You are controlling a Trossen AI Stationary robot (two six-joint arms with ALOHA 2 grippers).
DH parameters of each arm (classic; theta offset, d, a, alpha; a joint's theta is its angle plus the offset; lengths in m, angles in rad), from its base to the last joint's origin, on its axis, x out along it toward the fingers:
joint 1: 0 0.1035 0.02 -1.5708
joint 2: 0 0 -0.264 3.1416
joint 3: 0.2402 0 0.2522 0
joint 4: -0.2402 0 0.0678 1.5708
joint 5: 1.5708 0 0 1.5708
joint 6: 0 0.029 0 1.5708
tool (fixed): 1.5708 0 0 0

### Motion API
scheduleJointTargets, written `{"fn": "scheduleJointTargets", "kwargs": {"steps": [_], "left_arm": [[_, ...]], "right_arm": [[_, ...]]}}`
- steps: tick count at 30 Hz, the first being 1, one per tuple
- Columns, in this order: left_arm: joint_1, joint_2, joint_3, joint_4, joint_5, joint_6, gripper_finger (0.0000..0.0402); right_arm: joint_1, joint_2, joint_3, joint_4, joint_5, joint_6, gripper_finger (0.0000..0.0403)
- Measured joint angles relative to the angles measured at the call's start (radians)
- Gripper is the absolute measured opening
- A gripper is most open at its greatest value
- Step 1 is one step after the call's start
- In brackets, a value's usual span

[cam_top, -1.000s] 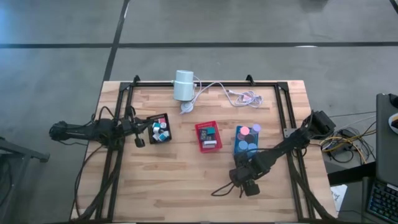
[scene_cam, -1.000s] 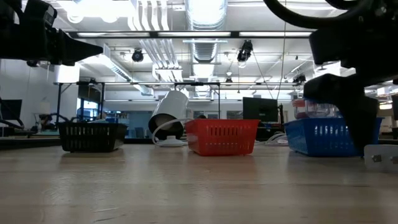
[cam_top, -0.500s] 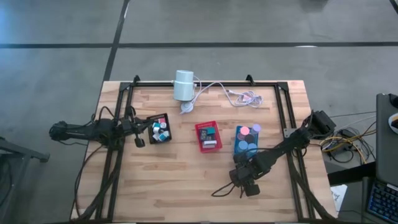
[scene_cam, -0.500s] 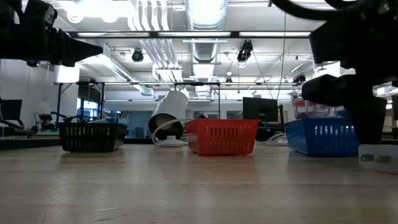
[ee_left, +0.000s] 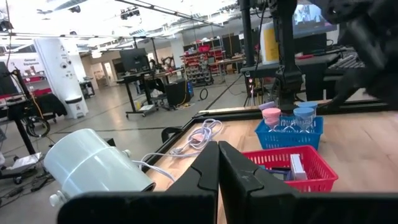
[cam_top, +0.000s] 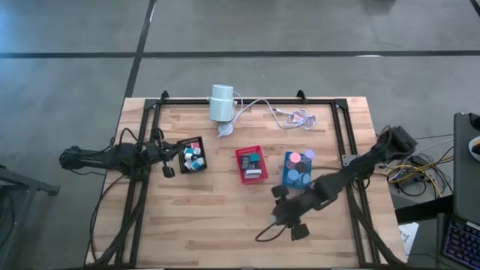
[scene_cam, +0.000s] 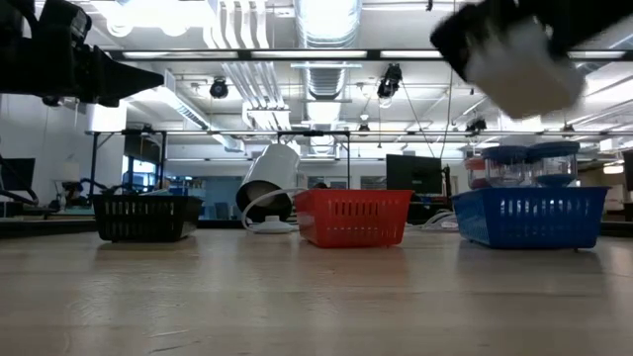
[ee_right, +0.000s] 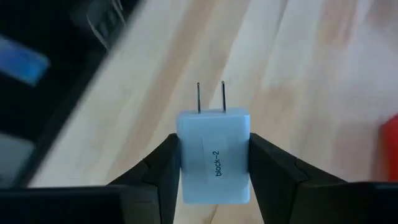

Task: Pick & Place Office items
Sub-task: Put the white charger adapter into the black bin

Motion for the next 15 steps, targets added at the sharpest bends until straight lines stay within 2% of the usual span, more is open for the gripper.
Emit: {"fn": "scheduleJointTargets", "kwargs": {"steps": [6, 15], "left_arm": [[0.000, 0.000, 0.000, -0.001, 0.002, 0.000, 0.0007], [0.000, 0.000, 0.000, -0.001, 0.004, 0.001, 0.0007]], "right_arm": [[-0.019, -0.218, -0.134, 0.217, 0.078, -0.096, 0.0147], [-0.038, -0.613, -0.460, 0.552, 0.192, -0.208, 0.0147]]}}
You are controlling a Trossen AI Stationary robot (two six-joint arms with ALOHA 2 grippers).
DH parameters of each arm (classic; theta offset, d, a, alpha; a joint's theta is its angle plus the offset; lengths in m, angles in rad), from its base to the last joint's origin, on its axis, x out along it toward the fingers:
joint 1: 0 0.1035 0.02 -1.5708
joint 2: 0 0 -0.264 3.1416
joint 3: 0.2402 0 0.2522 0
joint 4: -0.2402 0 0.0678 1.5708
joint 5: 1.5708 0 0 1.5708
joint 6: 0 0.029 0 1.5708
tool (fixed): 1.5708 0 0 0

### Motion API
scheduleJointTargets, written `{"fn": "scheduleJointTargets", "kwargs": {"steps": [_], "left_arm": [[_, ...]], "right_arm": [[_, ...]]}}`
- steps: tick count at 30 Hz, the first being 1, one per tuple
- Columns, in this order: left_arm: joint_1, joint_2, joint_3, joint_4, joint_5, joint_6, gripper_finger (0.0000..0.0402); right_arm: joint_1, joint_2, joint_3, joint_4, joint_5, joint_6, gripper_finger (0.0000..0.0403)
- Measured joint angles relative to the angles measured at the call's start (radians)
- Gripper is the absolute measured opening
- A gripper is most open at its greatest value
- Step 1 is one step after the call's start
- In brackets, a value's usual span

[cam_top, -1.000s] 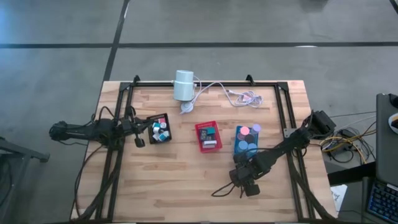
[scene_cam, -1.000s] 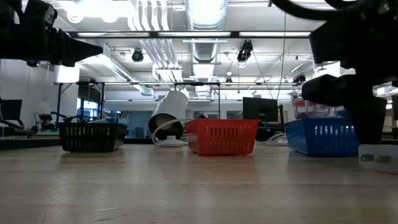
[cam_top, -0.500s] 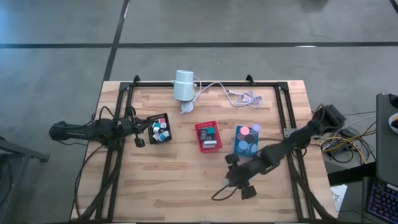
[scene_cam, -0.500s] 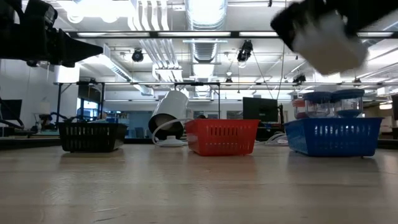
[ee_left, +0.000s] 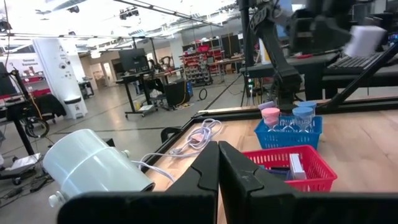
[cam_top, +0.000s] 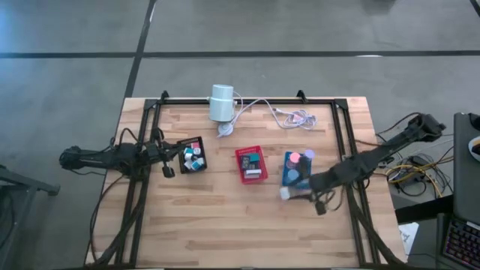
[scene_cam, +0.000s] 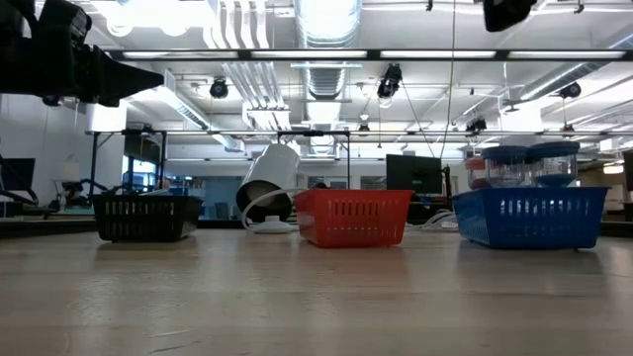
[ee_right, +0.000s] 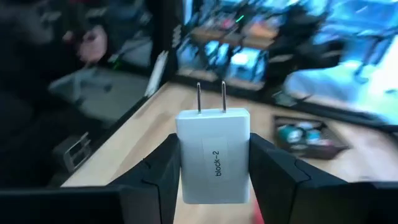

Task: Pick & Place Office items
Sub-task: Put the white charger adapter into the black bin

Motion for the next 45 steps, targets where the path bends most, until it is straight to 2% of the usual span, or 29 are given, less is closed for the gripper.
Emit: {"fn": "scheduleJointTargets", "kwargs": {"steps": [5, 9, 11, 21, 33, 37, 42, 45], "left_arm": [[0.000, 0.000, 0.000, 0.000, 0.000, 0.003, 0.0007], [0.000, 0.000, 0.000, 0.000, 0.000, 0.003, 0.0007], [0.000, 0.000, -0.001, 0.000, 0.000, 0.003, 0.0007], [0.000, 0.000, -0.001, 0.000, 0.000, 0.011, 0.0007], [0.000, 0.000, -0.001, 0.000, 0.000, 0.011, 0.0007], [0.000, 0.001, -0.002, 0.028, 0.003, -0.018, 0.0007], [0.000, 0.011, -0.001, 0.140, 0.059, -0.062, 0.0007], [0.000, 0.038, 0.009, 0.201, 0.140, -0.078, 0.0007]], "right_arm": [[-0.059, -0.218, -0.116, 0.026, 0.021, -0.003, 0.0147], [-0.109, -0.358, -0.191, 0.032, -0.062, -0.024, 0.0147], [-0.126, -0.420, -0.231, 0.044, -0.063, -0.027, 0.0147], [-0.179, -0.595, -0.399, 0.151, -0.056, -0.046, 0.0147], [-0.194, -0.660, -0.464, 0.183, -0.056, -0.035, 0.0147], [-0.193, -0.647, -0.460, 0.176, -0.018, -0.023, 0.0147], [-0.213, -0.596, -0.403, 0.182, -0.001, -0.013, 0.0147], [-0.239, -0.530, -0.345, 0.183, 0.015, 0.003, 0.0147]]}}
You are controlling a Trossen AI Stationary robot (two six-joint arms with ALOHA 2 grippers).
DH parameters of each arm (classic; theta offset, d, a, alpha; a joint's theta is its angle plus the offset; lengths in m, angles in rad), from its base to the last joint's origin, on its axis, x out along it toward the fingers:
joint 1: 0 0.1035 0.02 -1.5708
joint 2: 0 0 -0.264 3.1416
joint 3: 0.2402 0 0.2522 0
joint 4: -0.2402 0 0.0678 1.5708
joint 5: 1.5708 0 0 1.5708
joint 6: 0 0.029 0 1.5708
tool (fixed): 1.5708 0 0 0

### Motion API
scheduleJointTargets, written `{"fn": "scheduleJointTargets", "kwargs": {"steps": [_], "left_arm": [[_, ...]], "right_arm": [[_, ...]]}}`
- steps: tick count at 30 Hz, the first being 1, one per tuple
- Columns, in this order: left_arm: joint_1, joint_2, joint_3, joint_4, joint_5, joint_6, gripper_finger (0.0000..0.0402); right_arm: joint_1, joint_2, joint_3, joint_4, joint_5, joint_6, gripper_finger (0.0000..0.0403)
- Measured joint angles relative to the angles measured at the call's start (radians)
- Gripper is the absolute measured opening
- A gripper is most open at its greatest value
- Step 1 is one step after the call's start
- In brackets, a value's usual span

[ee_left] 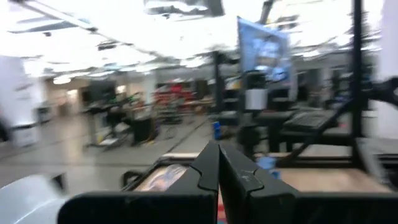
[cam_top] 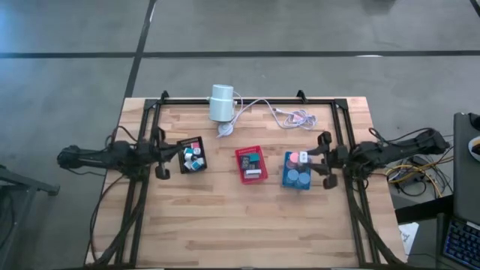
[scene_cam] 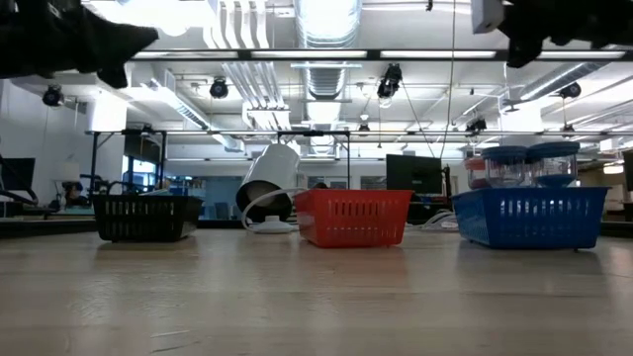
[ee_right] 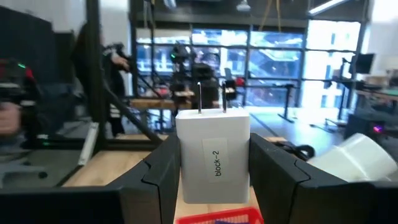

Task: Pick & Place Office items
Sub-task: Put the white charger adapter into the black bin

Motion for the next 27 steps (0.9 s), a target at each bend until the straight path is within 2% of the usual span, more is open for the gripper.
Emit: {"fn": "scheduleJointTargets", "kwargs": {"steps": [3, 8, 14, 18, 22, 27], "left_arm": [[-0.001, 0.052, 0.025, 0.018, 0.077, -0.003, 0.0007], [-0.002, 0.203, 0.078, 0.047, 0.078, -0.010, 0.0007], [-0.002, 0.445, 0.165, 0.110, 0.097, 0.052, 0.0026], [-0.003, 0.588, 0.253, 0.115, 0.106, 0.074, 0.0070], [-0.003, 0.710, 0.346, 0.114, 0.167, 0.091, 0.0129], [-0.003, 0.817, 0.467, 0.114, 0.165, 0.071, 0.0208]], "right_arm": [[-0.027, 0.098, 0.057, -0.001, 0.002, -0.003, 0.0147], [-0.071, 0.292, 0.162, 0.023, -0.046, -0.028, 0.0147], [-0.086, 0.532, 0.274, 0.198, -0.072, -0.095, 0.0147], [-0.098, 0.662, 0.358, 0.216, -0.151, -0.102, 0.0147], [-0.099, 0.775, 0.430, 0.262, -0.153, -0.123, 0.0147], [-0.107, 0.866, 0.499, 0.322, -0.174, -0.134, 0.0147]]}}
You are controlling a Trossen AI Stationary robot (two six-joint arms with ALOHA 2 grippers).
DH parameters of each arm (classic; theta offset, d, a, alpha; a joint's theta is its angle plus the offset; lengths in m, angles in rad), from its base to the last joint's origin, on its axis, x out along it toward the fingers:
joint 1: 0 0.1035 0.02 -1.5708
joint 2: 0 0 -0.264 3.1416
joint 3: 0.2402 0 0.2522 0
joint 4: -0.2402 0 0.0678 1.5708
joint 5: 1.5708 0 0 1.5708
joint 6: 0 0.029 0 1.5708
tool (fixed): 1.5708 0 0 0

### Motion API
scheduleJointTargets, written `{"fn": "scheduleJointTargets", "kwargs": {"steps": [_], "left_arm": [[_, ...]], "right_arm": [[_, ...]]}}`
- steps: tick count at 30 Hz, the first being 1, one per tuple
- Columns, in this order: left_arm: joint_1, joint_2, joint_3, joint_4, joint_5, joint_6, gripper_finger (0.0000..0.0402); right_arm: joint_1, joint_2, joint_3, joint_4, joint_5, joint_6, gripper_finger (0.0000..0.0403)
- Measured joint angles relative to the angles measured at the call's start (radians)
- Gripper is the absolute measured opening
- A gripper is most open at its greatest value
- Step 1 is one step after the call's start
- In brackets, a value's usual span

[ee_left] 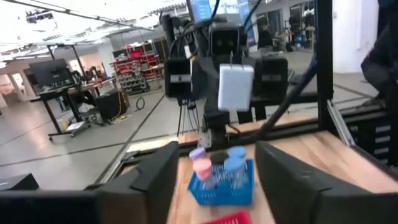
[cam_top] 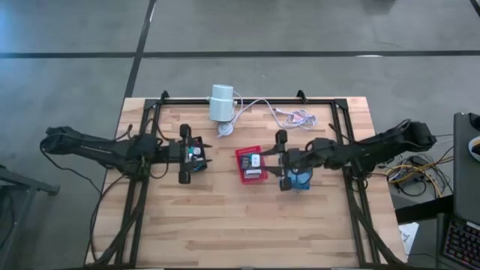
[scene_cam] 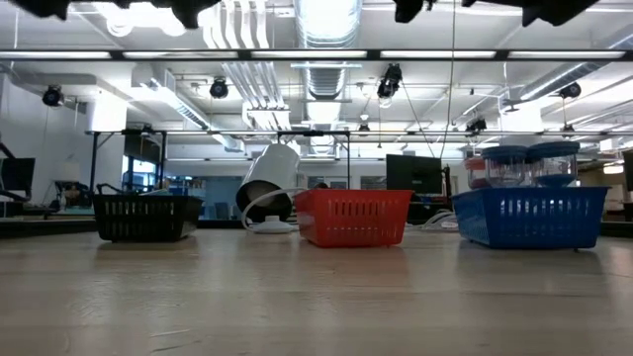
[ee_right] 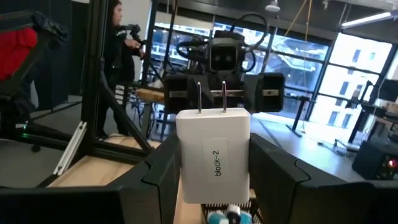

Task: Pick & Place Office items
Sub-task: Put the white charger adapter into the black bin

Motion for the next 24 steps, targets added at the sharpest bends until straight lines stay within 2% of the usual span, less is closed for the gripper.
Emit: {"fn": "scheduleJointTargets", "kwargs": {"steps": [6, 10, 24], "left_arm": [[0.000, 0.111, 0.140, -0.038, 0.000, -0.024, 0.0296], [0.000, 0.198, 0.203, -0.043, 0.000, -0.025, 0.0331], [0.001, 0.444, 0.364, -0.039, -0.026, -0.005, 0.0344]], "right_arm": [[-0.010, 0.051, 0.054, 0.003, -0.012, -0.006, 0.0147], [-0.011, 0.079, 0.078, 0.025, -0.012, -0.010, 0.0147], [-0.024, 0.094, 0.108, 0.050, -0.013, -0.026, 0.0147]]}}
